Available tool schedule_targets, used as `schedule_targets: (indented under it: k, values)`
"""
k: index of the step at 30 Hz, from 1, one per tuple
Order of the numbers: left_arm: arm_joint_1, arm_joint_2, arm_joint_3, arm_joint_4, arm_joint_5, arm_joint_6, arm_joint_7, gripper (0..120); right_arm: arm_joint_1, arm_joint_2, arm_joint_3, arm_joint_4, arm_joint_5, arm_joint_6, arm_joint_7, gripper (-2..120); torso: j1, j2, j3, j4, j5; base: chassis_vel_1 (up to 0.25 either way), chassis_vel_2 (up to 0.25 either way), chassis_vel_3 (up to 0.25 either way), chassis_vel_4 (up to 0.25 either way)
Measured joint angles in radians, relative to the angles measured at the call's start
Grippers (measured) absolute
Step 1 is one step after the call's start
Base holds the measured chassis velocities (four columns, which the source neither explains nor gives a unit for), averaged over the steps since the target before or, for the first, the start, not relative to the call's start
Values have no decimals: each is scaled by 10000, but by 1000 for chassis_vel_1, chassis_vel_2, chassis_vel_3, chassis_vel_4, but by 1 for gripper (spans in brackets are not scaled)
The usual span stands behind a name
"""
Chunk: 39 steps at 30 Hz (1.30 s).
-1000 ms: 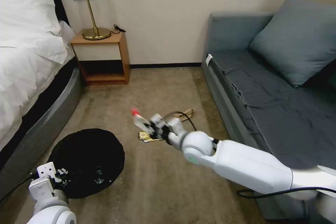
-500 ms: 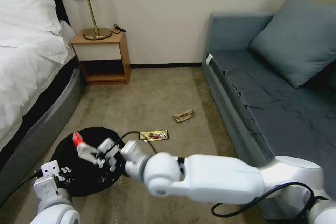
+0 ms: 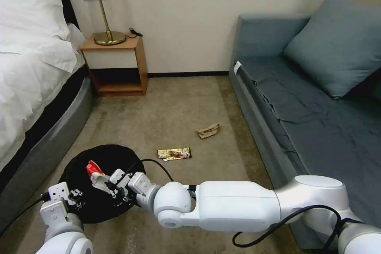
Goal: Pick up the trash bin, then pick up the garbage on the floor and place it into the trash bin.
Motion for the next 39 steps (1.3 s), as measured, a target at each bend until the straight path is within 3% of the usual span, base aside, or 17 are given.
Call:
schedule_targets:
  k: [6, 8, 12, 13, 16, 17, 21, 23, 25, 27, 30, 32, 36, 39]
  values:
    - [11, -1, 22, 2, 12, -10, 3, 3, 1, -248, 458, 318, -43, 6, 34, 53, 0, 0, 0, 2, 0, 0, 0, 0, 0]
    - [21, 0, 15, -2, 12, -17, 4, 3, -44, -383, 865, 479, -108, 43, 52, 54, 0, 0, 0, 2, 0, 0, 0, 0, 0]
    - [46, 34, -31, -47, -36, -56, 10, 3, -630, -1369, 3318, 1298, -578, 311, 54, 75, 0, 0, 0, 4, 3, 0, 0, 0, 0]
    - [46, 34, -31, -47, -36, -56, 10, 3, -630, -1369, 3318, 1298, -578, 311, 54, 75, 0, 0, 0, 4, 3, 0, 0, 0, 0]
    - [90, 62, -41, -91, -70, -138, 51, 3, -1802, -2699, 5576, 2274, -1773, 787, 171, 90, 1, 0, 0, -1, 5, 0, 0, 0, 0]
    - [90, 62, -41, -91, -70, -138, 51, 3, -1802, -2699, 5576, 2274, -1773, 787, 171, 90, 1, 0, 0, -1, 5, 0, 0, 0, 0]
    - [157, 125, -47, -94, -122, -248, 105, 3, -4365, -3726, 8556, 3675, -3644, 1205, 207, 99, 0, 0, -1, -4, 5, 0, 0, 0, 0]
    - [174, 151, -71, -95, -152, -281, 115, 3, -5154, -3819, 9215, 3955, -4083, 1355, 248, 100, 0, 1, 0, 0, 3, 0, 0, 0, 0]
    - [211, 193, -121, -94, -182, -328, 112, 3, -6708, -3768, 10379, 4480, -4724, 1485, 345, 100, 0, 0, -1, -3, 6, 0, 0, 0, 0]
    - [228, 214, -141, -94, -203, -341, 111, 3, -7318, -3669, 10843, 4716, -4993, 1513, 401, 100, 0, 0, -1, -5, 6, 0, 0, 0, 0]
    - [247, 242, -157, -133, -236, -348, 137, 3, -9140, -3084, 12003, 5306, -6161, 1627, 512, 100, 0, 0, -1, 0, 2, 0, 0, 0, 0]
    - [249, 246, -158, -141, -237, -351, 133, 3, -9659, -2907, 12182, 5430, -6541, 1670, 536, 100, 0, 1, -1, 0, 2, 0, 0, 0, 0]
    - [272, 277, -140, -200, -250, -383, 143, 3, -11679, -1689, 12397, 5604, -7985, 2027, 662, 100, 0, 0, -2, -1, -2, 0, 0, 0, 0]
    - [290, 293, -142, -214, -252, -408, 145, 3, -12153, -1176, 12284, 5592, -8410, 2227, 660, 100, 0, 1, -1, 1, 0, 0, 0, 0, 0]
